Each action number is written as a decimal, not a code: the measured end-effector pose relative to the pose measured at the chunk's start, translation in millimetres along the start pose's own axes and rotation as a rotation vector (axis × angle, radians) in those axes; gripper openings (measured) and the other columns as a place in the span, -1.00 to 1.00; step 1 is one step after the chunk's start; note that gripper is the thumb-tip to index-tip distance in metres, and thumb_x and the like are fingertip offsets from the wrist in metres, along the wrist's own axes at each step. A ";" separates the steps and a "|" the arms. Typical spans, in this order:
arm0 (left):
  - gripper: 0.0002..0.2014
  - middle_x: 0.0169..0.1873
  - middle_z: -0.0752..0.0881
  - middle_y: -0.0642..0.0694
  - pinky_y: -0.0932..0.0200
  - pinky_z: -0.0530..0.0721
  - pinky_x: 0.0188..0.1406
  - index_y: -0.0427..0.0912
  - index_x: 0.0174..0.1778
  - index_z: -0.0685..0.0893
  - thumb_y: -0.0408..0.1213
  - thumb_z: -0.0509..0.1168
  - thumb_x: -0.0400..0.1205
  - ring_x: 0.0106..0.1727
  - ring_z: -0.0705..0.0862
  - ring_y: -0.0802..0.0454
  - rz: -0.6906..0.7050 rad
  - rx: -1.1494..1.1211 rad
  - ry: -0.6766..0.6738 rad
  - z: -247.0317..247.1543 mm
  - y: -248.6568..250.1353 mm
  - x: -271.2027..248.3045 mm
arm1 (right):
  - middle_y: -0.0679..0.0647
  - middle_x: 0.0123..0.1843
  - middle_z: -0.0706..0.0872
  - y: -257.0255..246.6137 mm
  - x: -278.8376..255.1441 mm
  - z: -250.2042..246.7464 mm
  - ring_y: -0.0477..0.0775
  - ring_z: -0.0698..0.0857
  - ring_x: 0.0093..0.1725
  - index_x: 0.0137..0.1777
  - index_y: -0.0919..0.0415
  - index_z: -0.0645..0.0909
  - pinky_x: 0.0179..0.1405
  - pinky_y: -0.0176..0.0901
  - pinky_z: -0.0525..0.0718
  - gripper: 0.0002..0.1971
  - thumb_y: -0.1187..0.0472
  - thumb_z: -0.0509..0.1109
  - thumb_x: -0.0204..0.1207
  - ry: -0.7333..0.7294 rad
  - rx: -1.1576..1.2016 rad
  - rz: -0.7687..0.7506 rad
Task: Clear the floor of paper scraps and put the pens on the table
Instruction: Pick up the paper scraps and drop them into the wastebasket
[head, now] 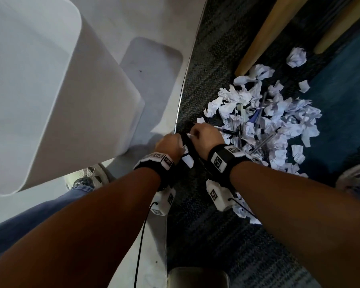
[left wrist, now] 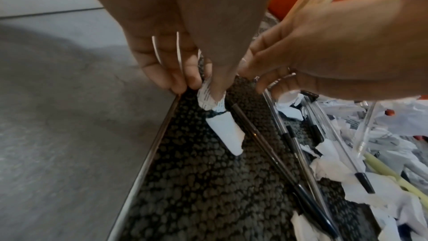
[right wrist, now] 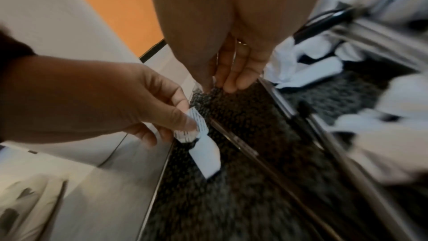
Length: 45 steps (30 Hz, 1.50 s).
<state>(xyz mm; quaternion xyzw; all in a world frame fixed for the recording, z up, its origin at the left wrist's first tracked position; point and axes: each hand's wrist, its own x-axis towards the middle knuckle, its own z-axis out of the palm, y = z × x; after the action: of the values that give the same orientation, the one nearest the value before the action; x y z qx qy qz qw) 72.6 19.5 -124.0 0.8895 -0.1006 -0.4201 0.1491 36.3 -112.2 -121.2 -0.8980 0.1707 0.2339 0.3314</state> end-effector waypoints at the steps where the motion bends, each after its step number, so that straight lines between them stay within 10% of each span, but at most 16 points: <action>1: -0.90 -0.03 0.72 -0.17 0.06 0.60 0.02 -0.07 -0.24 0.59 -0.26 0.38 0.54 0.05 0.68 -0.17 0.011 -0.002 -0.001 0.9 -1.1 -1.0 | 0.18 0.04 0.71 5.2 -10.1 0.8 0.22 0.67 0.04 -0.03 0.19 0.69 -0.03 -0.09 0.55 -0.89 0.21 0.35 0.55 0.014 0.031 -0.009; 6: -0.76 -0.06 0.66 -0.17 0.20 0.45 -0.18 0.01 -0.37 0.44 -0.37 0.33 0.49 -0.01 0.67 -0.18 0.073 0.045 -0.065 10.1 -3.5 -6.2 | 0.17 0.13 0.65 31.9 -59.1 15.7 0.23 0.65 0.10 0.12 0.13 0.69 0.06 -0.05 0.56 -0.82 0.17 0.31 0.61 -0.241 -0.087 -0.070; 13: -0.54 0.15 0.48 -0.20 0.01 0.59 0.00 -0.15 0.18 0.50 -0.22 0.51 0.43 0.07 0.63 -0.25 0.150 0.196 -0.179 27.6 -2.8 -16.3 | 0.17 0.32 0.52 50.2 -88.3 25.9 0.31 0.62 0.21 0.48 -0.02 0.49 0.14 -0.02 0.58 -0.56 0.29 0.21 0.62 -0.473 -0.304 -0.124; 21: -0.57 0.22 0.46 -0.29 -0.15 0.63 0.11 -0.21 0.28 0.46 -0.22 0.39 0.53 0.15 0.61 -0.34 0.170 0.262 -0.113 39.5 3.7 -19.0 | 0.16 0.43 0.37 47.7 -95.5 28.0 0.27 0.53 0.32 0.50 0.11 0.37 0.15 0.11 0.65 -0.50 -0.01 0.32 0.60 -0.555 -0.528 -0.286; 28: -0.78 0.16 0.58 -0.33 -0.08 0.55 0.04 -0.28 0.19 0.54 -0.27 0.16 0.69 0.19 0.60 -0.35 0.212 0.229 -0.106 33.1 1.4 -17.4 | 0.21 0.45 0.41 50.3 -98.7 22.8 0.27 0.48 0.39 0.54 0.18 0.35 0.26 0.11 0.60 -0.55 0.36 0.11 0.65 -0.570 -0.672 -0.388; 45: -0.81 0.00 0.73 -0.30 0.03 0.62 -0.06 -0.25 0.06 0.61 -0.22 0.20 0.68 0.05 0.70 -0.28 0.165 0.163 -0.050 25.0 -2.1 -36.3 | 0.21 0.30 0.53 62.6 -101.3 13.7 0.30 0.61 0.22 0.28 0.24 0.59 0.20 0.06 0.60 -0.71 0.14 0.20 0.67 -0.471 -0.447 -0.139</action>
<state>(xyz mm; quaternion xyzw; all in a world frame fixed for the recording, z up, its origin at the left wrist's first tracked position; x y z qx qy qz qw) 30.5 28.0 -113.7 0.8767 -0.2110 -0.4187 0.1078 -81.2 -132.7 -108.6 -0.8793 -0.0276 0.4434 0.1719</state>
